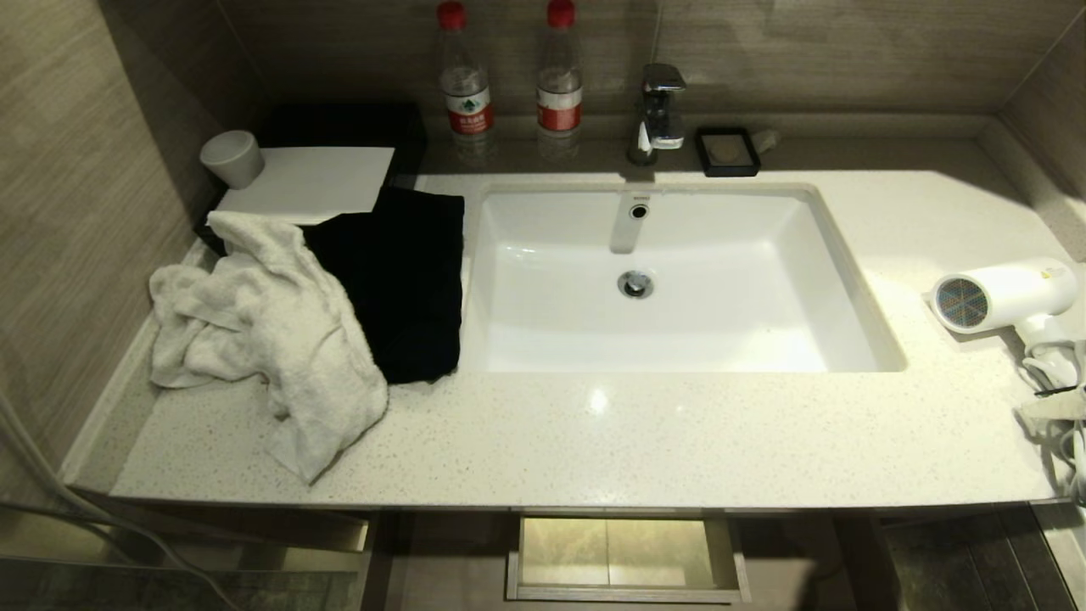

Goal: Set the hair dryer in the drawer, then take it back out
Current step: Pick up the hairdryer

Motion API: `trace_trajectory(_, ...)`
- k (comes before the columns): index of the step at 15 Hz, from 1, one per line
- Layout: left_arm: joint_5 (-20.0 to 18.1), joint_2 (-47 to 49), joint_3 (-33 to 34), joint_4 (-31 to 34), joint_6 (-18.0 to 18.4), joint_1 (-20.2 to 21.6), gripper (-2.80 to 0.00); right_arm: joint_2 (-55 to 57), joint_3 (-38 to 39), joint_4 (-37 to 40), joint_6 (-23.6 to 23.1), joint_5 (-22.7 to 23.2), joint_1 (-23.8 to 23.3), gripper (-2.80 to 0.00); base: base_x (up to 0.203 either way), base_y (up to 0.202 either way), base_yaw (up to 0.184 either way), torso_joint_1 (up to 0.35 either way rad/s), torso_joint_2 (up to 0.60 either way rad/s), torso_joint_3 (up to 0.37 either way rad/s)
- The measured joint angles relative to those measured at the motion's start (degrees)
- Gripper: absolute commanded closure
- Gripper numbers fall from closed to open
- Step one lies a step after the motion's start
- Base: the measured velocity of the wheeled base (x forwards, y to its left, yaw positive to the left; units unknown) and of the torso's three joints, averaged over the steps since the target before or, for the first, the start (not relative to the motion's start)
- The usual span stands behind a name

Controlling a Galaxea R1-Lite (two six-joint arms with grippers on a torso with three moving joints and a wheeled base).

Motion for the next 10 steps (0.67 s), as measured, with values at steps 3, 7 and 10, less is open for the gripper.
trace_trajectory(3, 0.02, 0.00, 0.00, 0.00, 0.04, 0.00, 0.00, 0.05, 0.07, -0.09, 0.42, 0.09, -0.04, -2.80, 0.000, 0.000, 0.000, 0.000, 0.00, 0.000)
trace_trajectory(7, 0.02, 0.00, 0.00, 0.00, -0.02, 0.00, 0.00, 0.46, -0.03, -0.26, -0.05, -0.13, -0.20, -2.80, 0.000, 0.000, 0.000, 0.000, 0.00, 0.000)
trace_trajectory(10, 0.02, 0.00, 0.00, 0.00, 0.01, 0.00, 0.00, 0.55, -0.26, -0.83, -0.16, 0.01, -0.22, -2.80, 0.000, 0.000, 0.000, 0.000, 0.00, 0.000)
